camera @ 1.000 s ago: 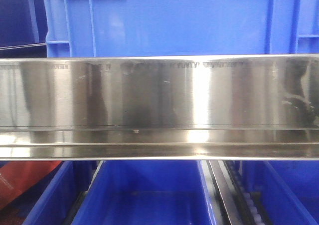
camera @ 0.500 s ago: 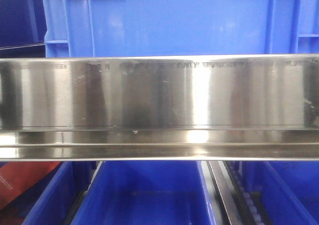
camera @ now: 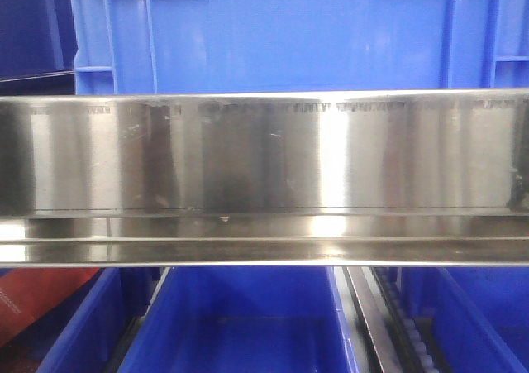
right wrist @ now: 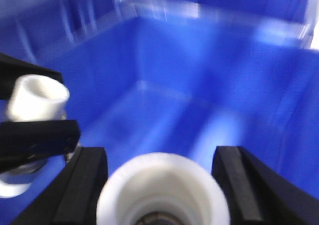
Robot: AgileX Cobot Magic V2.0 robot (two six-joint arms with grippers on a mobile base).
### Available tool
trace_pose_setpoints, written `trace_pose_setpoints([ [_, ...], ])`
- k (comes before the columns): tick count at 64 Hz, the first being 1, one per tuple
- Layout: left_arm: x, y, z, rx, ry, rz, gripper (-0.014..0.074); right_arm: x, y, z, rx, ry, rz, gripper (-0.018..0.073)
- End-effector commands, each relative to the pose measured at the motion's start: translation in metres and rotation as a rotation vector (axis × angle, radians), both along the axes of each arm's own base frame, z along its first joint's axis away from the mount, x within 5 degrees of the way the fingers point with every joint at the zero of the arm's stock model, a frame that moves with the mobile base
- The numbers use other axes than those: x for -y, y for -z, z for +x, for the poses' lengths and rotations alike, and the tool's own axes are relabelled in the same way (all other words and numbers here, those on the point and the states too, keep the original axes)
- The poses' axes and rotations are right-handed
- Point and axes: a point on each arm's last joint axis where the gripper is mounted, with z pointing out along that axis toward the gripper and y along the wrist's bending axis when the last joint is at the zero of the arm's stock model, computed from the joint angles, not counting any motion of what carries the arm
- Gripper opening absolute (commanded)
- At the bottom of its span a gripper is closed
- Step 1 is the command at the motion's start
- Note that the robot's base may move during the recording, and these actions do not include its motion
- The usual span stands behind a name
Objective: Place valve from conveyor to right shelf box
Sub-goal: 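Open both grippers to drop the valves into the blue bins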
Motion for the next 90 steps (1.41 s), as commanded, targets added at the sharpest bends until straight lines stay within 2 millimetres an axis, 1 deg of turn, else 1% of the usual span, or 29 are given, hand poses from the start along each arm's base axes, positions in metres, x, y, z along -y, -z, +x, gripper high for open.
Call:
trace_pose_setpoints([
  [1, 0.002, -0.011, 0.000, 0.045, 0.001, -0.048, -0.0110, -0.002, -0.007, 0.007, 0.068, 0.016, 0.030, -0.0143],
  [4, 0.002, -0.010, 0.000, 0.039, 0.002, -0.047, -0.0102, -0.002, -0.004, 0.009, 0.061, 0.015, 0.027, -0.0117],
  [6, 0.002, -0.009, 0.000, 0.035, 0.002, -0.044, -0.0078, -0.004, -0.001, 0.011, 0.050, 0.015, 0.022, -0.0090],
  [11, 0.003, -0.006, 0.000, 0.013, 0.005, -0.031, 0.0012, -0.004, 0.001, 0.012, 0.039, 0.012, 0.016, 0.0025],
  [14, 0.002, -0.005, 0.000, 0.001, 0.006, -0.025, 0.0109, -0.004, 0.002, 0.012, 0.036, 0.011, 0.015, 0.0111],
  [16, 0.002, -0.005, -0.001, -0.003, 0.007, -0.022, 0.0156, -0.004, 0.002, 0.011, 0.033, 0.011, 0.014, 0.0187],
  [17, 0.002, -0.005, -0.001, -0.004, 0.007, -0.022, 0.0206, -0.004, 0.002, 0.011, 0.031, 0.010, 0.013, 0.0218],
  [23, 0.002, -0.005, -0.001, -0.004, 0.007, -0.022, 0.0426, -0.004, 0.002, 0.011, 0.028, 0.009, 0.011, 0.0410],
  [24, 0.002, -0.005, -0.001, -0.004, 0.007, -0.022, 0.0479, -0.004, 0.003, 0.011, 0.026, 0.009, 0.010, 0.0437],
  [26, 0.002, -0.005, -0.001, -0.004, 0.007, -0.022, 0.0560, -0.004, 0.003, 0.011, 0.024, 0.008, 0.009, 0.0490],
  [29, 0.002, -0.006, -0.001, 0.000, 0.007, -0.024, 0.0625, -0.004, 0.001, 0.010, 0.026, 0.007, 0.010, 0.0569],
  [34, 0.002, -0.007, -0.001, 0.004, 0.007, -0.026, 0.0592, -0.002, -0.003, 0.006, 0.038, 0.007, 0.015, 0.0568],
  [42, 0.000, -0.021, -0.007, 0.003, 0.014, -0.024, 0.0550, 0.004, -0.019, -0.007, 0.079, 0.007, 0.034, 0.0568],
  [46, -0.004, -0.030, -0.013, 0.005, 0.018, -0.021, 0.0524, 0.009, -0.031, -0.017, 0.110, 0.008, 0.048, 0.0566],
  [50, -0.010, -0.040, -0.022, 0.012, 0.018, -0.024, 0.0470, 0.015, -0.045, -0.030, 0.150, 0.008, 0.066, 0.0535],
  [53, -0.014, -0.048, -0.029, 0.019, 0.018, -0.025, 0.0405, 0.020, -0.055, -0.041, 0.182, 0.008, 0.080, 0.0482],
  [55, -0.018, -0.052, -0.033, 0.023, 0.014, -0.024, 0.0358, 0.023, -0.063, -0.049, 0.205, 0.008, 0.090, 0.0428],
  [59, -0.026, -0.063, -0.043, 0.037, 0.010, -0.029, 0.0236, 0.030, -0.075, -0.062, 0.252, 0.012, 0.093, 0.0298],
  [60, -0.029, -0.068, -0.047, 0.045, 0.008, -0.033, 0.0193, 0.033, -0.079, -0.068, 0.269, 0.013, 0.093, 0.0247],
  [62, -0.034, -0.073, -0.051, 0.053, 0.002, -0.036, 0.0134, 0.036, -0.084, -0.075, 0.287, 0.015, 0.093, 0.0176],
  [63, -0.038, -0.077, -0.055, 0.059, -0.002, -0.039, 0.0090, 0.039, -0.088, -0.080, 0.301, 0.015, 0.094, 0.0139],
  [66, -0.046, -0.085, -0.063, 0.069, -0.010, -0.038, 0.0006, 0.045, -0.095, -0.092, 0.329, 0.018, 0.086, -0.0006],
  [67, -0.050, -0.089, -0.067, 0.076, -0.016, -0.041, -0.0032, 0.047, -0.097, -0.095, 0.337, 0.020, 0.083, -0.0041],
  [70, -0.059, -0.096, -0.076, 0.081, -0.026, -0.038, -0.0104, 0.053, -0.101, -0.104, 0.354, 0.029, 0.075, -0.0137],
  [71, -0.063, -0.100, -0.080, 0.089, -0.033, -0.035, -0.0111, 0.055, -0.102, -0.107, 0.355, 0.031, 0.072, -0.0165],
  [76, -0.081, -0.110, -0.096, 0.089, -0.064, -0.022, -0.0111, 0.068, -0.105, -0.122, 0.361, 0.055, 0.067, -0.0154],
  [81, -0.099, -0.114, -0.114, 0.081, -0.099, -0.012, -0.0111, 0.083, -0.099, -0.135, 0.365, 0.103, 0.060, -0.0154],
  [85, -0.112, -0.114, -0.130, 0.089, -0.129, -0.024, -0.0111, 0.092, -0.089, -0.142, 0.360, 0.143, 0.048, -0.0154],
  [90, -0.125, -0.103, -0.147, 0.104, -0.174, -0.048, -0.0111, 0.103, -0.076, -0.156, 0.373, 0.184, 0.044, -0.0154],
])
